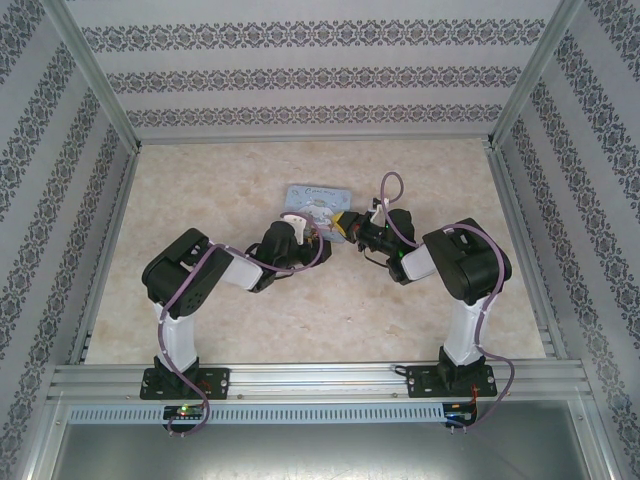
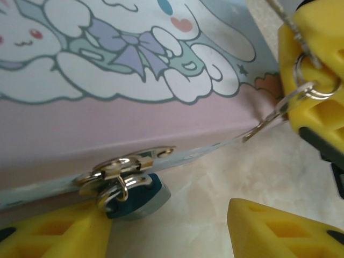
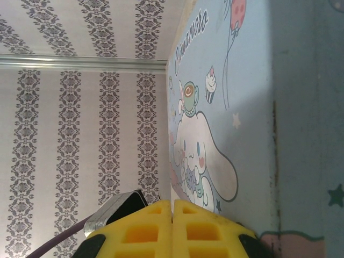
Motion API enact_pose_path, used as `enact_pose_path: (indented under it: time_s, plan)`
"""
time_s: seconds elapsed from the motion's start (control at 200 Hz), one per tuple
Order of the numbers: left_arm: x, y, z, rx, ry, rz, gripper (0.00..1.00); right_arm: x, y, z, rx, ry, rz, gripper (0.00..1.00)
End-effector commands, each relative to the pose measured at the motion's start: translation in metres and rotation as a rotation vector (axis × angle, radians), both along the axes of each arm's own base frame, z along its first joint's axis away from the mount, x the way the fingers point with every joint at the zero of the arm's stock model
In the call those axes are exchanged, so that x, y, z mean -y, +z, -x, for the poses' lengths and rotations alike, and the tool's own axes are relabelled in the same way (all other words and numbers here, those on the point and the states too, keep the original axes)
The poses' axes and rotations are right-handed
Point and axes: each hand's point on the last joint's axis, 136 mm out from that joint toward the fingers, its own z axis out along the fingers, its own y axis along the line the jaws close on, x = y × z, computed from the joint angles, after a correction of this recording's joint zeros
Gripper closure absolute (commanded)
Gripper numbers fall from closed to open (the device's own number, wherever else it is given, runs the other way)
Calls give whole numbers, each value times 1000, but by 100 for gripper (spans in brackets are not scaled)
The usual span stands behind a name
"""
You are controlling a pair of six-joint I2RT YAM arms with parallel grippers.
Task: Unlock the padlock with the key
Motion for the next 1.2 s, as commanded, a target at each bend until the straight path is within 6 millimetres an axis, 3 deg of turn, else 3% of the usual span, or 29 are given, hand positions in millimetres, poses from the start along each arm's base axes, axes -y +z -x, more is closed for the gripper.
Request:
enact_pose_path:
  time_s: [0.0, 0.355, 0.719, 0.984, 1.199]
  plan:
    - [1, 14, -4, -2, 21, 134, 42, 2, -20, 0, -57, -5, 21, 100]
    - [1, 10, -6, -57, 72, 274, 42, 0, -20, 0, -59, -4, 17, 100]
    - [6, 25, 5, -71, 110, 408, 43, -5, -21, 1, -60, -1, 16, 100]
    - [6, 1, 1, -113, 169, 401, 43, -6, -21, 2, -60, -2, 14, 100]
    - [-4, -4, -6, -111, 247, 398, 48, -8, -21, 5, -62, 2, 13, 100]
